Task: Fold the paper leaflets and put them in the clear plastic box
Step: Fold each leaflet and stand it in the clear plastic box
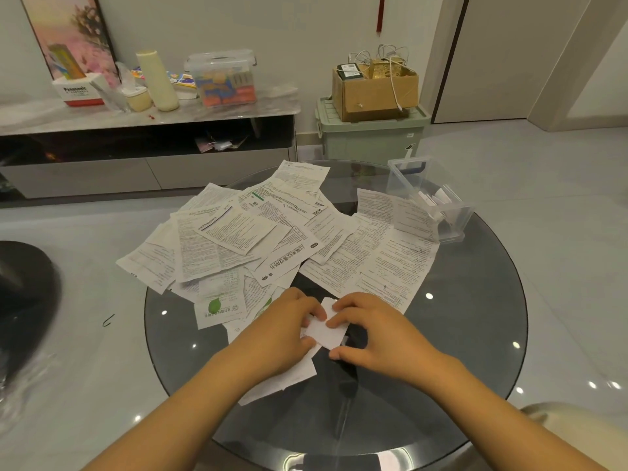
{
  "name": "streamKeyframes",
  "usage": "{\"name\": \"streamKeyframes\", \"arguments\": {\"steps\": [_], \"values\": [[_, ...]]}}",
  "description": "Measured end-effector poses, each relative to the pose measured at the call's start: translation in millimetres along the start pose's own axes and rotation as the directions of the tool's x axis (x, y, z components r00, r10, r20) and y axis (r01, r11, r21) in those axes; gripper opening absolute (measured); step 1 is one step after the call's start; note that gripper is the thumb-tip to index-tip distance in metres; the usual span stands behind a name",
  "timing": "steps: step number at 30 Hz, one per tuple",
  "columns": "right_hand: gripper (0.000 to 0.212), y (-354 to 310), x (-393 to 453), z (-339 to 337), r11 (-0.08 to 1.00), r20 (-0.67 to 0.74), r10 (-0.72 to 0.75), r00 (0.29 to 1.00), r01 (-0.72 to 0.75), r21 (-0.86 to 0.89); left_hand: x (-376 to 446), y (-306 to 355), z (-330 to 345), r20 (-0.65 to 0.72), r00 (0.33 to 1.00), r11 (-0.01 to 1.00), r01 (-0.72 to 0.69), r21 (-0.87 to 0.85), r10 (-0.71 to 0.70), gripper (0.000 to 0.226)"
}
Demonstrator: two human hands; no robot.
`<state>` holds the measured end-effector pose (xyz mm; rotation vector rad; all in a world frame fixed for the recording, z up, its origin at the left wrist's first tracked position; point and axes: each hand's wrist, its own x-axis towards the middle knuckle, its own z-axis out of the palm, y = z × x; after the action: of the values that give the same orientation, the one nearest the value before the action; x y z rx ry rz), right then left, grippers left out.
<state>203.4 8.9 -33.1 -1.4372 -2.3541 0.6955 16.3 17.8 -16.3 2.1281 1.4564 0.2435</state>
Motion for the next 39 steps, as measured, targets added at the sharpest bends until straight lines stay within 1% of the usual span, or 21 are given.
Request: {"name": "streamKeyframes", "arguments": {"steps": [5, 8, 10, 13, 14, 16, 17, 19, 20, 23, 26, 28, 30, 32, 34, 36, 39], "values": [[0.037, -2, -3, -3, 0.995, 0.018, -0.027, 0.999, 0.028, -0.093, 0, 1, 1, -0.006, 1.000, 1.000, -0.011, -0.018, 0.010, 0.028], [0.027, -3, -6, -5, 0.995, -0.015, -0.046, 0.999, 0.044, -0.091, 1, 1, 2, -0.002, 0.999, 0.999, -0.034, -0.014, 0.034, 0.024], [0.019, -4, -5, -6, 0.996, -0.046, -0.046, 0.998, 0.042, -0.079, 1, 0, 2, 0.009, 0.998, 0.998, -0.057, -0.012, 0.057, 0.025], [0.015, -4, -3, -6, 0.999, -0.076, -0.014, 0.997, 0.011, -0.037, 2, -2, 3, 0.014, 0.997, 0.997, -0.080, 0.024, 0.080, 0.028], [0.014, -3, -2, -6, 1.000, -0.089, 0.002, 0.996, -0.003, -0.012, 2, -2, 3, -0.005, 0.996, 0.996, -0.084, 0.020, 0.084, 0.025], [0.012, -1, -2, -6, 0.998, -0.113, 0.043, 0.993, -0.037, 0.051, 4, 0, 4, -0.056, 0.995, 0.997, -0.082, 0.006, 0.082, 0.012], [0.011, 0, -2, -6, 0.995, -0.124, 0.060, 0.990, -0.050, 0.083, 5, 2, 4, -0.077, 0.994, 0.997, -0.078, 0.005, 0.078, 0.011], [0.008, 0, -1, -5, 0.990, -0.142, 0.080, 0.987, -0.062, 0.128, 9, 3, 7, -0.100, 0.993, 0.998, -0.060, 0.014, 0.061, 0.020], [0.007, 0, 0, -4, 0.988, -0.146, 0.081, 0.986, -0.061, 0.139, 10, 4, 8, -0.107, 0.993, 0.999, -0.053, 0.015, 0.054, 0.018], [0.020, 1, 1, -1, 0.988, -0.132, 0.082, 0.988, -0.063, 0.142, 14, 3, 12, -0.127, 0.992, 1.000, -0.025, 0.003, 0.026, 0.009], [0.026, 3, 2, 3, 0.991, -0.138, 0.057, 0.989, -0.040, 0.125, 16, 3, 14, -0.133, 0.991, 0.999, -0.003, -0.035, -0.002, 0.016], [0.023, 5, 3, 5, 0.995, -0.154, 0.055, 0.987, -0.040, 0.095, 16, 3, 14, -0.150, 0.989, 0.999, -0.003, -0.037, -0.003, 0.023], [0.015, 7, 3, 4, 0.998, -0.174, 0.050, 0.983, -0.045, 0.031, 16, 2, 15, -0.163, 0.986, 0.999, -0.021, -0.029, 0.016, 0.021], [0.013, 7, 3, 1, 0.998, -0.167, 0.044, 0.985, -0.049, -0.026, 17, 2, 14, -0.163, 0.985, 0.998, -0.054, -0.020, 0.050, 0.013], [0.019, 7, 4, -2, 0.996, -0.123, 0.044, 0.991, -0.053, -0.073, 17, 1, 14, -0.150, 0.985, 0.996, -0.083, -0.013, 0.081, 0.010], [0.028, 6, 3, -7, 0.993, -0.076, 0.042, 0.996, -0.050, -0.111, 17, 0, 13, -0.134, 0.985, 0.994, -0.107, 0.008, 0.107, 0.015], [0.036, 6, 1, -10, 0.986, -0.067, 0.001, 0.998, -0.012, -0.167, 17, -2, 12, -0.117, 0.983, 0.990, -0.135, 0.044, 0.139, 0.023]]}}
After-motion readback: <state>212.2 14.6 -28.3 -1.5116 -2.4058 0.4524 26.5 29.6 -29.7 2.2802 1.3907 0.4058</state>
